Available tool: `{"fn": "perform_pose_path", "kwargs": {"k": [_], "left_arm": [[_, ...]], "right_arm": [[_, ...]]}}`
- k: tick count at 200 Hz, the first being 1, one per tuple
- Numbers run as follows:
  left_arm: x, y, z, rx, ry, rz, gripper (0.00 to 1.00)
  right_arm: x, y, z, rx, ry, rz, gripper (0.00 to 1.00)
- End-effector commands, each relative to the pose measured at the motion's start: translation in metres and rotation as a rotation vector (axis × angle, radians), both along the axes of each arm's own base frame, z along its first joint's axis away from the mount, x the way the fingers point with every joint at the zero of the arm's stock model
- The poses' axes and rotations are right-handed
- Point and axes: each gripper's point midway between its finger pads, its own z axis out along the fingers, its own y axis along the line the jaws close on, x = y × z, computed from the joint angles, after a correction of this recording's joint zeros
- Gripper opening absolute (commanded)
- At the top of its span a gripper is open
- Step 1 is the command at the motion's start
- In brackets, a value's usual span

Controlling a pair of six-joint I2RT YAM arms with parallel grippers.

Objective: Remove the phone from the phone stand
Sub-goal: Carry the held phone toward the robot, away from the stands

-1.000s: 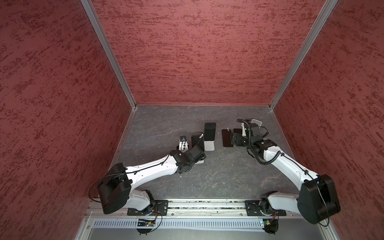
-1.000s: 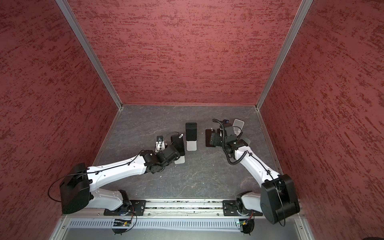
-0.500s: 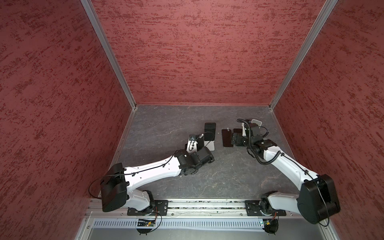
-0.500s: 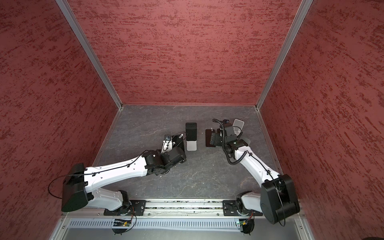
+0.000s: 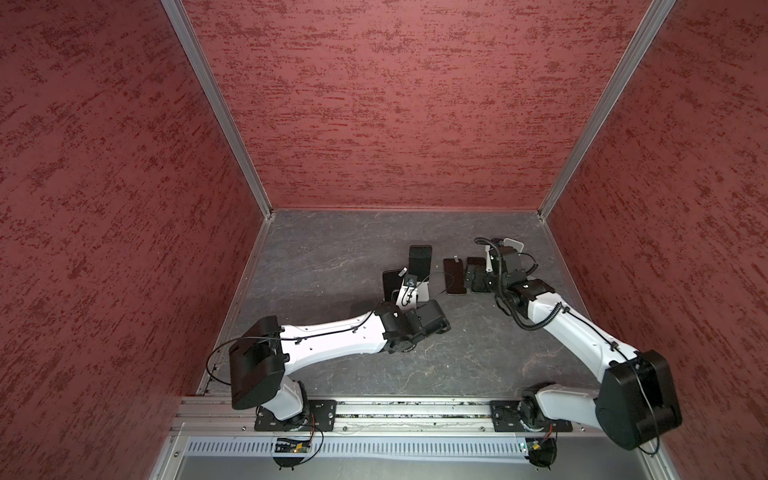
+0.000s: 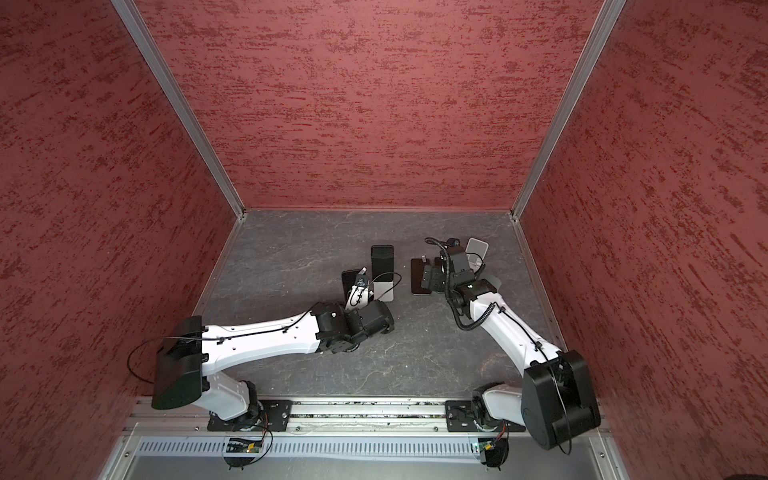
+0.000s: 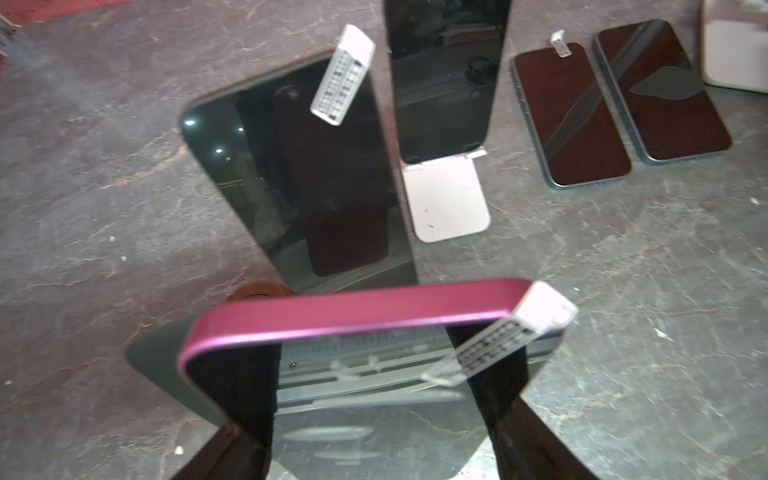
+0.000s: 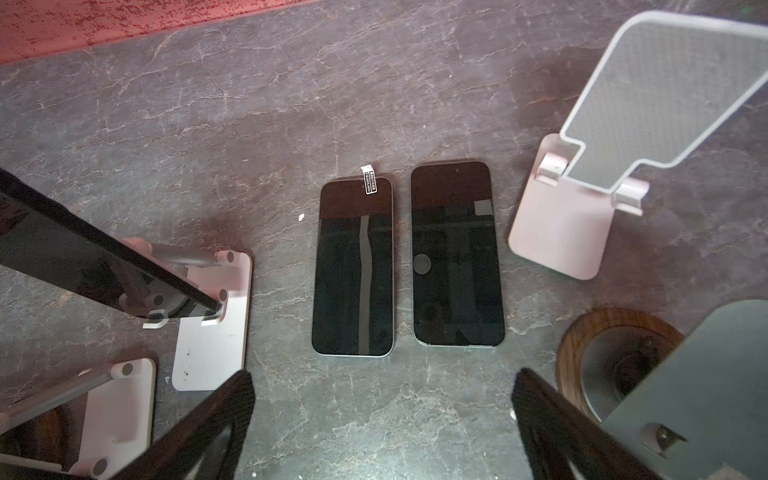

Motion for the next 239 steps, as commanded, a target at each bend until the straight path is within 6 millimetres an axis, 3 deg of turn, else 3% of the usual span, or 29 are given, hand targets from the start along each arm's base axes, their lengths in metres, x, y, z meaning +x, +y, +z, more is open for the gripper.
{"fn": "perform_pose_path", "kwargs": {"k": [1,137,185,239], "left_arm": [[0.001,-0.027,0.008,-0.062,-0.011,-0.046,0.45],[-0.007,-0.124,-0.036,-0.217,0.204,-0.192,0.45],[-0.003,-0.139,-0.058,-0.254,0.317,-0.179,0.45],[0.008,-0.141,-0.085,-0.256,0.437,-0.104,0.44]], "right_arm": [[0.007,-0.007,0.019,-0.01,-0.065,-0.033,0.99],[0.005,-0.032,0.03,-0.036,-0.099,-0.081,0.99],[0.003,-0.041,0.039,-0.039,-0.133,-0.107,0.99],[0.002,-0.048,0.041,-0.037,-0.145,-0.123,0.99]]}}
